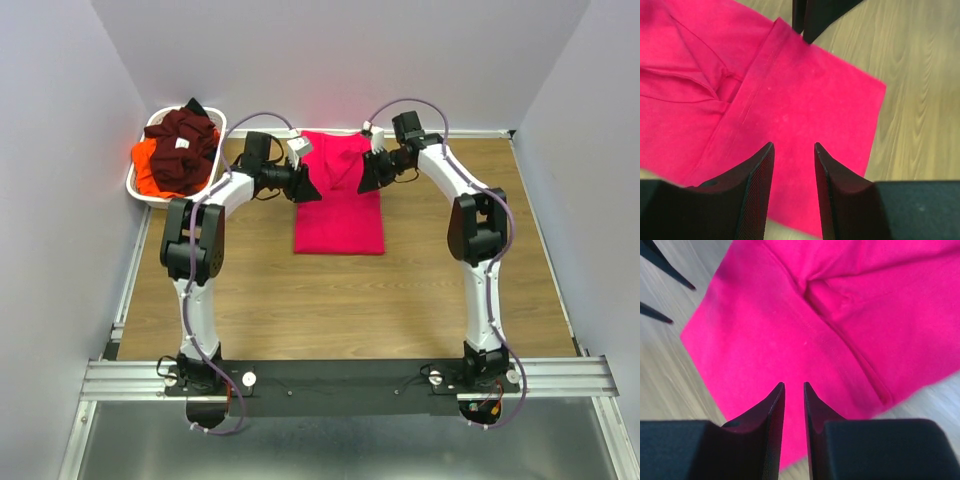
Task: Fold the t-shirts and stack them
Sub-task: Fold the tshirt
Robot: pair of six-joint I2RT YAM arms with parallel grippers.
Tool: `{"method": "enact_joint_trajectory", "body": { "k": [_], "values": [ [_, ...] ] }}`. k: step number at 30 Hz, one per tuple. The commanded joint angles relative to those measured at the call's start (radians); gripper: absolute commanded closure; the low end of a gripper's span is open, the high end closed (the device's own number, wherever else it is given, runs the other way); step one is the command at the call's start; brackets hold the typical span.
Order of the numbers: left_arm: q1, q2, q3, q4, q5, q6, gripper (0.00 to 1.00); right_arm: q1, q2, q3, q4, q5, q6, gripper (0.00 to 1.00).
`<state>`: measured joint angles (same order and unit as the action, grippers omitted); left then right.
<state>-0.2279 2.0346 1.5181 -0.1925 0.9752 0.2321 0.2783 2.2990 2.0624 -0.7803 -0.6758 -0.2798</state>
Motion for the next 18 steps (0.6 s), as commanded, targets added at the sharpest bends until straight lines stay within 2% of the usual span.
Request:
{"method": "enact_joint_trajectory", "body": {
  "k": [1,7,11,15,18],
  "values": [
    [0.027,0.102,0.031,0.215,0.094,-0.304,0.55,-0.036,0.143,0.033,0.071,-0.165,0.206,0.72],
    [0.087,0.274,0.109,0.329,0.030,-0.482,0.55,-0.111,0.276,0.076,0.134,-0.156,0.313,0.73],
    [0.101,0.338,0.139,0.337,0.016,-0.527,0.55,-0.143,0.312,0.091,0.141,-0.145,0.327,0.73],
    [0.107,0.325,0.120,0.331,0.019,-0.519,0.55,-0.156,0.289,0.076,0.142,-0.157,0.324,0.73],
    [0.107,0.236,0.079,0.331,0.034,-0.476,0.55,-0.156,0.176,0.035,0.142,-0.214,0.335,0.69]
  ]
}}
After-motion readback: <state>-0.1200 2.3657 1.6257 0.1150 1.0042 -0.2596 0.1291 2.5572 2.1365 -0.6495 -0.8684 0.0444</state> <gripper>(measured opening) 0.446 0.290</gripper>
